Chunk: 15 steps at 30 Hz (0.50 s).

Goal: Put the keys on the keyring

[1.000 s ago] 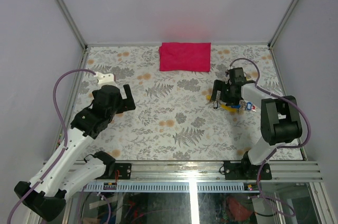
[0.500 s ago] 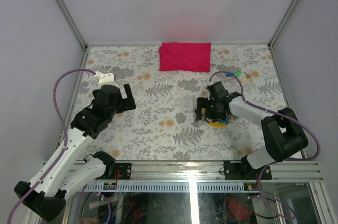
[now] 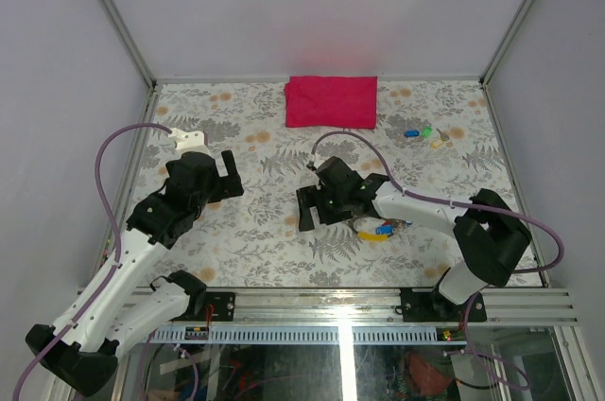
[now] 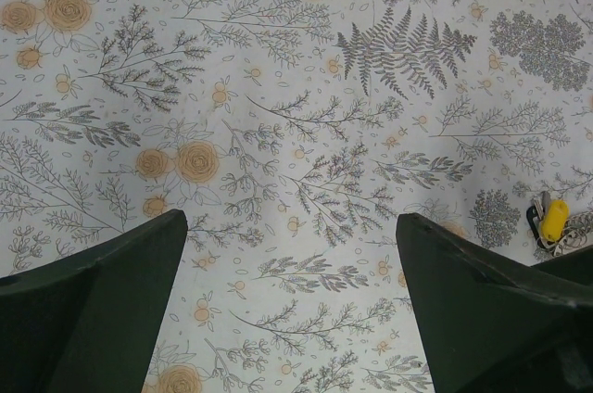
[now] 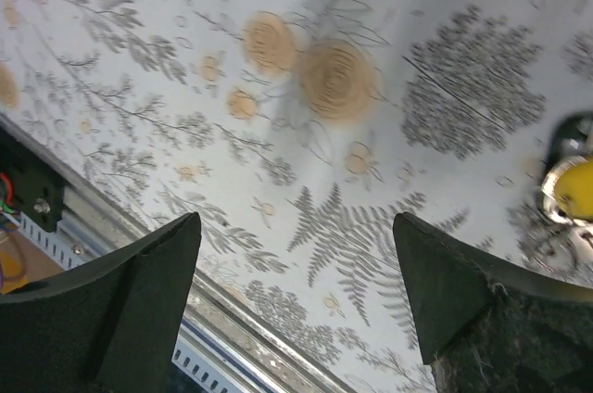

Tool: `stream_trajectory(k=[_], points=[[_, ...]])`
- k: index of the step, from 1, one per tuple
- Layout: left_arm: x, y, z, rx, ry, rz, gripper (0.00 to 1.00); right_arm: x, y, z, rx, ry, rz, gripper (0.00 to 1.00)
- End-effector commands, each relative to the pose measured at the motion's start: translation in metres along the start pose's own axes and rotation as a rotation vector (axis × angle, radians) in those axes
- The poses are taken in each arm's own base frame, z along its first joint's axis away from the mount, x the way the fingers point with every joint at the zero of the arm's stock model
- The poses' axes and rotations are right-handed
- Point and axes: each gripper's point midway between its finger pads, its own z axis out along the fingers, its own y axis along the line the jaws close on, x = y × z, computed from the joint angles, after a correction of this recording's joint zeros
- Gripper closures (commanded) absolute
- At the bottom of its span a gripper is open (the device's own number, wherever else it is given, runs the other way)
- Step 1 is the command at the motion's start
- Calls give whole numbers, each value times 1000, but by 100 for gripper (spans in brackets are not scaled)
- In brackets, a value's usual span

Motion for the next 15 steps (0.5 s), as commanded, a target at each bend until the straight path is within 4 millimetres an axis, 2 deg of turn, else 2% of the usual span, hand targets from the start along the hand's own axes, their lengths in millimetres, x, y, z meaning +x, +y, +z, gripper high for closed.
stream_trajectory(k=[1, 4, 6, 8, 11, 15], points=[[-8, -8, 3, 28, -38, -10, 0, -29, 39, -3, -118, -86, -94, 10], [-9, -7, 2, 28, -44, -16, 0, -42, 18, -18, 13, -157, -128, 10], [-9, -7, 2, 27, -44, -16, 0, -42, -6, -28, 147, -172, -130, 10], [-9, -8, 2, 32, -41, -13, 0, -33, -36, -38, 296, -151, -127, 10], [-8, -9, 3, 37, -36, -10, 0, -16, -66, -46, 422, -124, -122, 11], [-7, -11, 3, 44, -33, -7, 0, 4, -84, -49, 476, -85, -112, 10]])
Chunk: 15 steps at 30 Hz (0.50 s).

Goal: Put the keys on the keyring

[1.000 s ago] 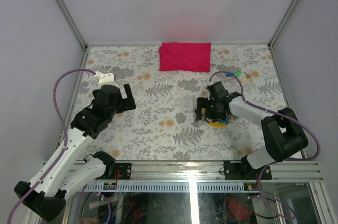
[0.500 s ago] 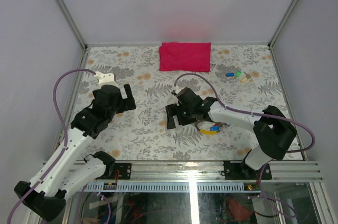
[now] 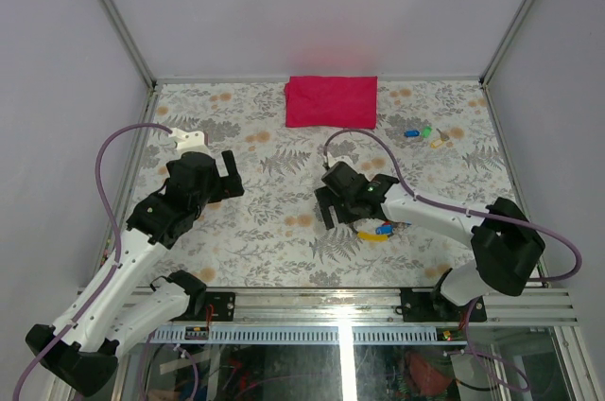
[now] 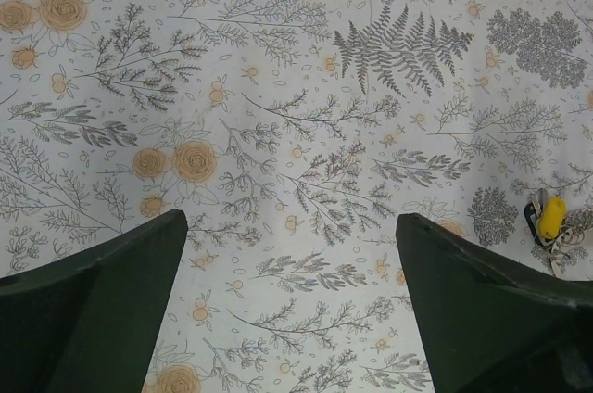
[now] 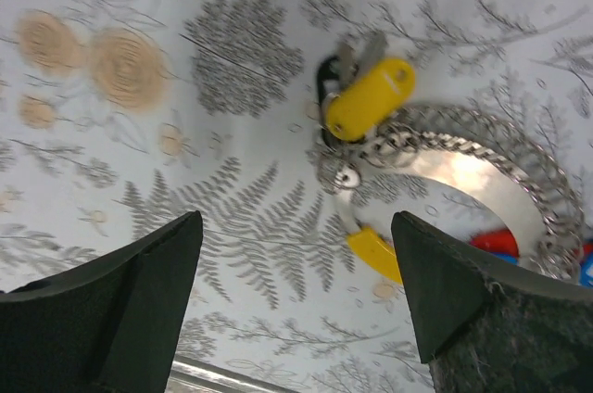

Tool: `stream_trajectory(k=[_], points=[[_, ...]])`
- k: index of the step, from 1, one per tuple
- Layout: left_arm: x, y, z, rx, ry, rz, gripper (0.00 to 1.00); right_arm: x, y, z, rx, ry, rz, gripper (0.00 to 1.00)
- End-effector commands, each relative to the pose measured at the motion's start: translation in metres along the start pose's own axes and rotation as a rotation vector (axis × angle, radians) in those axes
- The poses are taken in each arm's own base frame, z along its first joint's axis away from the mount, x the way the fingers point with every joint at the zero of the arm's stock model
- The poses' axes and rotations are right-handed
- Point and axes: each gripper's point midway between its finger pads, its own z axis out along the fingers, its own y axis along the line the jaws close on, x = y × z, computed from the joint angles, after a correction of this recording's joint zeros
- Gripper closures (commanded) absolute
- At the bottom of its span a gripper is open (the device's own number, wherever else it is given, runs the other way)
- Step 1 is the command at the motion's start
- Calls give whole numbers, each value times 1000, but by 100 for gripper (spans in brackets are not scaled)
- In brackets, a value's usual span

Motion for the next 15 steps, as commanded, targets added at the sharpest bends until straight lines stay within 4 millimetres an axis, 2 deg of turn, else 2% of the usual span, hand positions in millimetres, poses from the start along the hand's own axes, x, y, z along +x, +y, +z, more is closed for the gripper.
stream_trajectory(k=[1, 8, 15], points=[[-8, -10, 3, 39, -36, -7, 0, 18, -37, -11, 150, 10, 3, 10], [-8, -10, 2, 45, -40, -7, 0, 33, -23, 0, -8, 71, 24, 9], [-9, -10, 0, 46, -46, -11, 0, 39, -21, 12, -85, 112, 54, 9]])
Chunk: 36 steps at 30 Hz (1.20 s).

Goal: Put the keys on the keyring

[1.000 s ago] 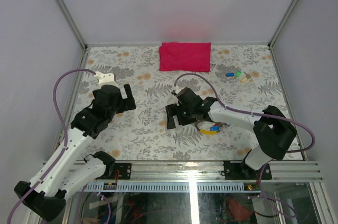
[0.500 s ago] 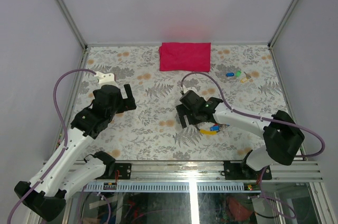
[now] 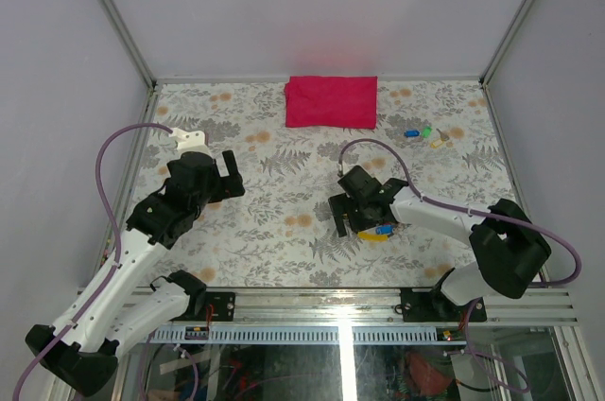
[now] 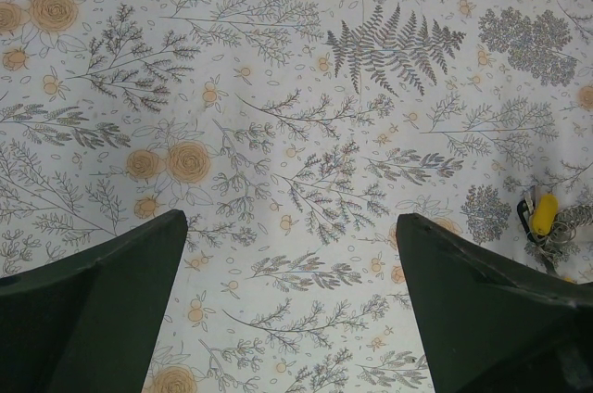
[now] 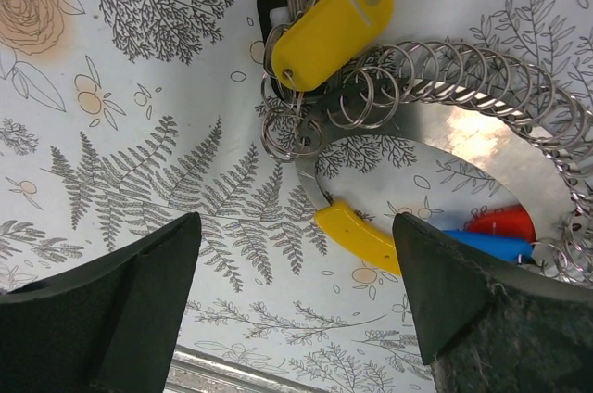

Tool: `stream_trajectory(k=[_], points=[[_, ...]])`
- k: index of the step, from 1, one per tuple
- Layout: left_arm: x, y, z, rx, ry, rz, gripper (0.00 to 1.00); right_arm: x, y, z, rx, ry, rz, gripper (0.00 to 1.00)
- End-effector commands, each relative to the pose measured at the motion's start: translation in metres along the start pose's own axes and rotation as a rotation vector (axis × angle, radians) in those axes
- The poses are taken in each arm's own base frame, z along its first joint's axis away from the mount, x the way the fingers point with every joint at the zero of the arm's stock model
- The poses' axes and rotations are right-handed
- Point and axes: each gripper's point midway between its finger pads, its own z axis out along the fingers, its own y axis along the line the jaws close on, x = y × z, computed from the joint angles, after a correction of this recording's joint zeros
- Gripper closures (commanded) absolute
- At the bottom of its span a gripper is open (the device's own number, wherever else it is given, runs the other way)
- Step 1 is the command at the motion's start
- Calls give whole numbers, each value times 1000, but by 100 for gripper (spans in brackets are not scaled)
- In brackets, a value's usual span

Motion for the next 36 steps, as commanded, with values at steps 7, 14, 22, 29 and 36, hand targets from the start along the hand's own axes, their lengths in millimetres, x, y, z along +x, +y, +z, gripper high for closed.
stream_trajectory(k=[7, 14, 22, 29, 36], points=[[-9, -7, 1, 31, -46, -7, 0, 7, 7, 8, -51, 59, 2, 11], [-8, -7, 1, 32, -43, -6, 0, 20, -19, 13, 84, 102, -13, 14], [-8, -7, 2, 30, -40, -6, 0, 32, -24, 16, 133, 152, -36, 36], [-7, -8, 2, 33, -38, -4, 0, 37, -12, 25, 167, 170, 5, 59], [-7, -8, 2, 33, -37, -3, 0, 22, 32, 33, 11, 113, 164, 78]])
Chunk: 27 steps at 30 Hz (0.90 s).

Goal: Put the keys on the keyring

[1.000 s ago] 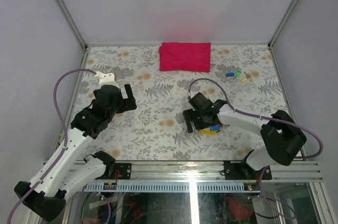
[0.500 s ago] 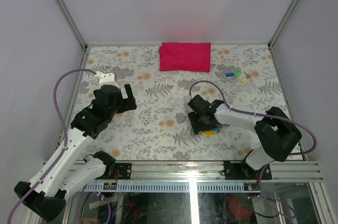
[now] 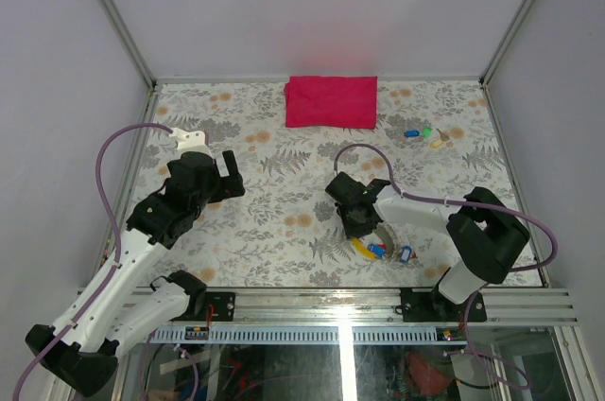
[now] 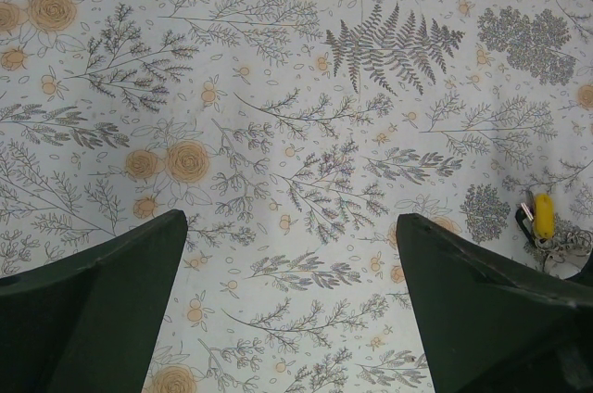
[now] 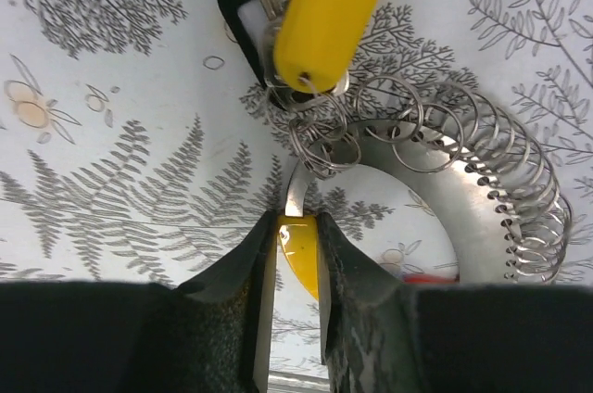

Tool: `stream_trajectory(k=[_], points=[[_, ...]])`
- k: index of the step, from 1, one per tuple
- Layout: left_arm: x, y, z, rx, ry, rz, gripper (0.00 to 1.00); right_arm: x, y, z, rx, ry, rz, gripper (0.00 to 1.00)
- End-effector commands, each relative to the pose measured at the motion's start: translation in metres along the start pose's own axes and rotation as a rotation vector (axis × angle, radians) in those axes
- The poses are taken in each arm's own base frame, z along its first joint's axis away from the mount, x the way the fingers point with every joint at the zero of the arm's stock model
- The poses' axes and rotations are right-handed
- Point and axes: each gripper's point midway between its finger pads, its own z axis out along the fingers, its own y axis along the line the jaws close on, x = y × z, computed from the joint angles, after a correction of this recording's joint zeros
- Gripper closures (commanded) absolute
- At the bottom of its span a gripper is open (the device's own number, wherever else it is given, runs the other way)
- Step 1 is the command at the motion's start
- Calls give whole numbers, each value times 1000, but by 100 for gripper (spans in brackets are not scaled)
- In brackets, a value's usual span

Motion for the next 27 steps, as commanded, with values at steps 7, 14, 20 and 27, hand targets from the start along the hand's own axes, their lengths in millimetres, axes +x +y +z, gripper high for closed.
stream_trajectory(k=[7, 14, 20, 27], points=[[-7, -7, 3, 29, -36, -3, 0, -40, 92, 14, -295, -52, 242, 82], [-6, -6, 3, 24, -33, -1, 0, -90, 152, -3, -487, -142, 235, 80], [-6, -11, 3, 44, -29, -7, 0, -106, 147, -49, -551, -312, 39, 54], [15, -36, 10, 165, 35, -147, 0, -84, 52, -61, -214, -383, -42, 44]])
